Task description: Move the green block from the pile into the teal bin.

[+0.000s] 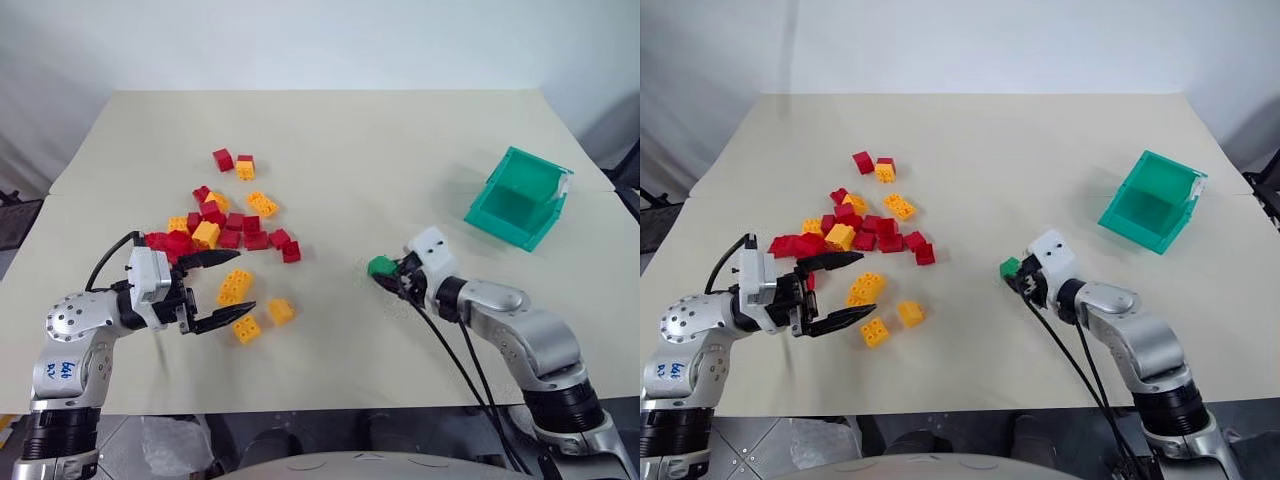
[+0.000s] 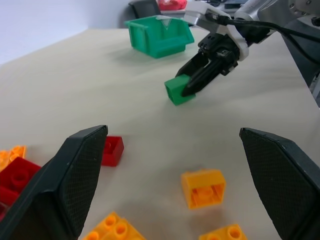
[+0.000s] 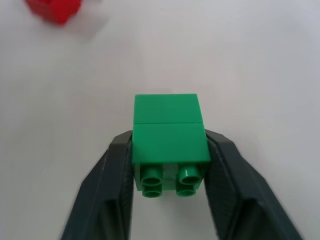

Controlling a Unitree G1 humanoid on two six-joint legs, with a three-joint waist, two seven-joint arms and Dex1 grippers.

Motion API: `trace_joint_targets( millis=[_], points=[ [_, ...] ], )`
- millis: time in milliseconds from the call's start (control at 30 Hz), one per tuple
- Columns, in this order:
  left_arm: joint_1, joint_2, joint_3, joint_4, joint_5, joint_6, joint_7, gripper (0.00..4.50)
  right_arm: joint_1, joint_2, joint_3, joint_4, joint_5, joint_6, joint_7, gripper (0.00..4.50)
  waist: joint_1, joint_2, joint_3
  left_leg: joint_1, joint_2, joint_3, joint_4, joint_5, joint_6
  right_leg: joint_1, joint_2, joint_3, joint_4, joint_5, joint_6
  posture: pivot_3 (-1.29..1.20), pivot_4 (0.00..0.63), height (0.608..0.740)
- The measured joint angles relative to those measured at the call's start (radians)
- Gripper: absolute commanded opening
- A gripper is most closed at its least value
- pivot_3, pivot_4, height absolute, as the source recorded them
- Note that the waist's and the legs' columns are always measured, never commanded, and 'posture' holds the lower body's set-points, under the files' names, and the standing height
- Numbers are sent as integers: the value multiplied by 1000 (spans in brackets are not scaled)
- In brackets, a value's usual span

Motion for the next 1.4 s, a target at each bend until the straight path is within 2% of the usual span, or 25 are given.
trace_joint_targets(
  millis=[167,333,533,700,867,1000,1133,1233,1400],
  points=[
    [-97,-85,-93,7,19,13,56,4500,-36,45,-153,-5,44,-22,-37,1484,1,0,0,0,0,0,0,0,0,0,0,0,1,0,0,0,150,740],
    [-231,-175,-196,62,66,15,109,4500,-98,23,-301,35,18,-95,-114,1484,-1,0,0,0,-3,1,-1,0,0,0,1,1,0,0,0,0,150,740],
    [-335,-252,-289,137,134,7,149,4500,-178,-12,-388,256,-76,-194,-218,1484,-3,0,0,0,-3,10,-1,0,0,0,2,1,0,0,0,0,150,740],
    [-475,-331,-347,246,235,4,246,4500,-306,-24,-401,475,-148,-320,-291,1484,-4,0,0,1,-2,11,-1,1,0,0,2,2,0,0,1,0,150,740],
    [-485,-358,-361,286,250,3,260,4500,-360,-24,-391,675,-193,-380,-315,3131,-5,1,0,0,1,11,-2,1,1,-1,2,1,-1,0,1,0,150,740],
    [-503,-357,-354,307,252,2,274,4500,-388,-24,-372,739,-203,-422,-295,4483,-4,1,1,-1,1,11,-1,1,1,-1,1,1,0,0,1,0,150,740],
    [-503,-337,-326,304,247,8,283,4500,-377,-29,-361,685,-192,-432,-225,4483,-4,1,1,-1,1,10,-1,1,1,-1,1,1,-1,0,1,0,150,740],
    [-484,-294,-269,260,238,42,323,4500,-293,-55,-319,528,-128,-413,-61,4483,-4,2,1,-1,2,8,-2,1,1,-1,1,1,-1,0,1,0,150,740],
    [-372,-131,-140,178,177,110,304,4500,-127,-164,-255,294,21,-344,257,4483,-4,2,1,0,2,3,-1,1,1,-1,1,1,-2,0,1,0,150,740]
  ],
)
